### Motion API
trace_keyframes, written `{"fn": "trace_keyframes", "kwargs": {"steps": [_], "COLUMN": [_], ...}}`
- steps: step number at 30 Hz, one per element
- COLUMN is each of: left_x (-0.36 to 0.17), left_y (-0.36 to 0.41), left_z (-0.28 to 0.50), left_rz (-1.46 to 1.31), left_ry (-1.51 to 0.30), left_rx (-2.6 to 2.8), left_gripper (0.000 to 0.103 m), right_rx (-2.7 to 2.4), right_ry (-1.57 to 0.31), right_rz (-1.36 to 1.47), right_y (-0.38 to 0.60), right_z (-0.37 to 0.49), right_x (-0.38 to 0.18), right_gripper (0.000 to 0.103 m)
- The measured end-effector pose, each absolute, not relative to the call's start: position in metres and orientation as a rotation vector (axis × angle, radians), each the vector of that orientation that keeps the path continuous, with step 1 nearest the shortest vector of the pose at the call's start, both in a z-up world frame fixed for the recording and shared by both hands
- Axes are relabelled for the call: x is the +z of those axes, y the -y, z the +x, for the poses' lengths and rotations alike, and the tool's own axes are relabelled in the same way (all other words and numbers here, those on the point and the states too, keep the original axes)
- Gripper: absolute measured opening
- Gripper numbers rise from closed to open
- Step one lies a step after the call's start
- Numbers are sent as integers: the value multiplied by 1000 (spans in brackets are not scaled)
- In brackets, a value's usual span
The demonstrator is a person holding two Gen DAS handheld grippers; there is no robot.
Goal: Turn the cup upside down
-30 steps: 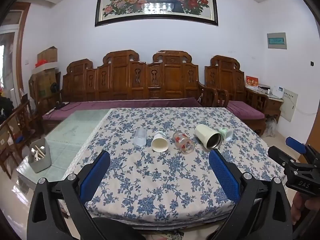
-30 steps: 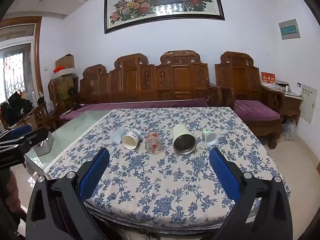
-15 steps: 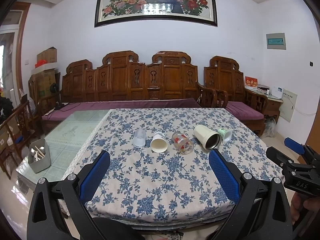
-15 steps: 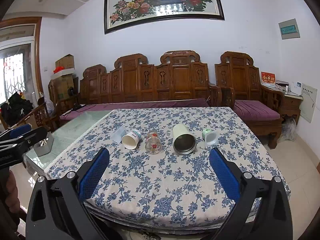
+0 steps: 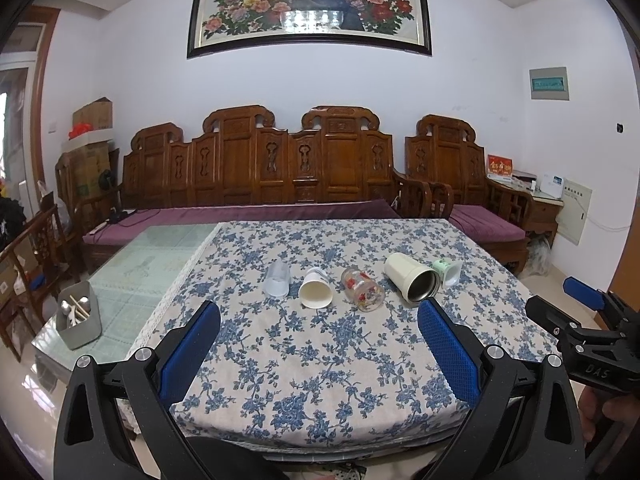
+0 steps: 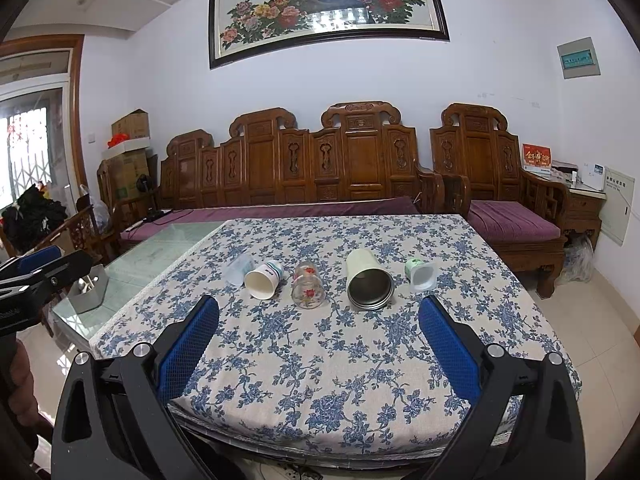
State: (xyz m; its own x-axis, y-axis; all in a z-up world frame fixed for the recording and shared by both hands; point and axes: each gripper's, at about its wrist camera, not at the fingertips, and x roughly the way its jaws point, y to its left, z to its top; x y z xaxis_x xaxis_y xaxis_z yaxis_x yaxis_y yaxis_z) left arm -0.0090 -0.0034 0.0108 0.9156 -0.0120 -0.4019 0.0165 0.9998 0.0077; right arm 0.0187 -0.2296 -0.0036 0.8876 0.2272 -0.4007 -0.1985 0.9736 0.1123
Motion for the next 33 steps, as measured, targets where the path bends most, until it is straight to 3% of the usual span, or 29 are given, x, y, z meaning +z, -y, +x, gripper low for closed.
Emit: {"fn": "trace_keyframes", "kwargs": {"steps": [33], "left_x": [13], "left_y": [1], "left_z": [-9], "left_rz": [8], "left_ry": [-416], "left_rx": [-14], "left_gripper": [95], "right_rx": [227], "right_ry": [-424], "right_rz": [71], "right_y": [228], "right_z": [19], "right_x": [0], "right_gripper": [101]}}
